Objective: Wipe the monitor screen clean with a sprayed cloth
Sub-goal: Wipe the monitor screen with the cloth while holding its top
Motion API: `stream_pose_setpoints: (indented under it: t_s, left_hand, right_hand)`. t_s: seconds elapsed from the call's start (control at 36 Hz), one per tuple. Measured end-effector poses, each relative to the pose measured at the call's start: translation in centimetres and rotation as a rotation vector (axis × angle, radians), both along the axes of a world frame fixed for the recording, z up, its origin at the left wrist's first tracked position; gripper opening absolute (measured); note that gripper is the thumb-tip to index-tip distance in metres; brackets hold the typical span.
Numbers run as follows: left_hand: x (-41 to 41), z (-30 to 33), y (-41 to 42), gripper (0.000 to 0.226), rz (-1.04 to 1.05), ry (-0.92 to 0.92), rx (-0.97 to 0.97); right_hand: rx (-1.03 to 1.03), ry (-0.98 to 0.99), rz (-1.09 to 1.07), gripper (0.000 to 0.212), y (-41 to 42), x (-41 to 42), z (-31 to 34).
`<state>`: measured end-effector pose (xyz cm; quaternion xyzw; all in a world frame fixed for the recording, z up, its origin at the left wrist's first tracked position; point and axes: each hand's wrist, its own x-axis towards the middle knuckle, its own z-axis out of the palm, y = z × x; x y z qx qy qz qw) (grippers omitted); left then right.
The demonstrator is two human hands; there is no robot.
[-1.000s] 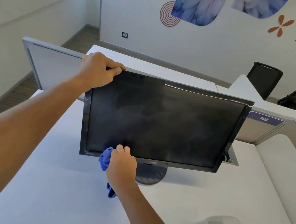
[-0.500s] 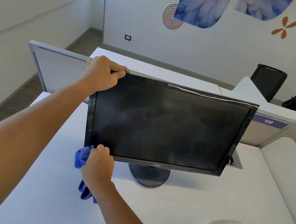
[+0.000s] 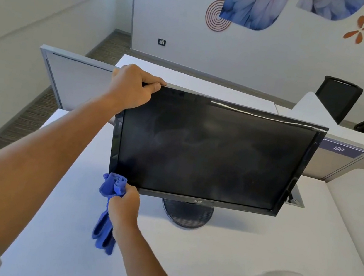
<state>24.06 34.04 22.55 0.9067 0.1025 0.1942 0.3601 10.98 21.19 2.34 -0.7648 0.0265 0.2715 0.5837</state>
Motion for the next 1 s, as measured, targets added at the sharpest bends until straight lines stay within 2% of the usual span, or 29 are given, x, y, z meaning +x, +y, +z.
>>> stream_pose_setpoints:
  t_s: [0.11,0.17,0.25,0.31,0.53,0.61,1.0]
  left_hand:
    - [0.0,-0.1,0.1,0.025,0.004,0.011,-0.002]
    - [0.0,-0.1,0.1,0.025,0.004,0.011,-0.002]
    - [0.1,-0.2,0.3,0.026,0.006,0.018,-0.001]
    - [0.0,-0.2,0.4,0.026,0.004,0.026,-0.006]
    - [-0.4,-0.2,0.4,0.026,-0.003,0.012,-0.003]
    - [-0.4,0.0,0.3,0.025,-0.008,0.017,0.000]
    - [-0.4,0.0,0.3,0.026,-0.031,0.003,0.010]
  right_hand:
    - [-0.419,-0.313,0.252,0.022,-0.1,1.3,0.3]
    - [-0.603,-0.488,0.411,0.026,0.1,1.6,0.4]
    - [-0.865,-0.675,0.628,0.047,0.7,0.9,0.1]
    - [-0.965,-0.768,0.706,0.048,0.9,0.1,-0.1]
    - [-1.102,-0.891,0.836,0.036,0.2,0.2,0.4]
    - [-1.131,-0.908,0.788,0.039,-1.5,0.9,0.7]
    - [-1.212,-0.713,0.520,0.047,-13.8,6.5,-0.4]
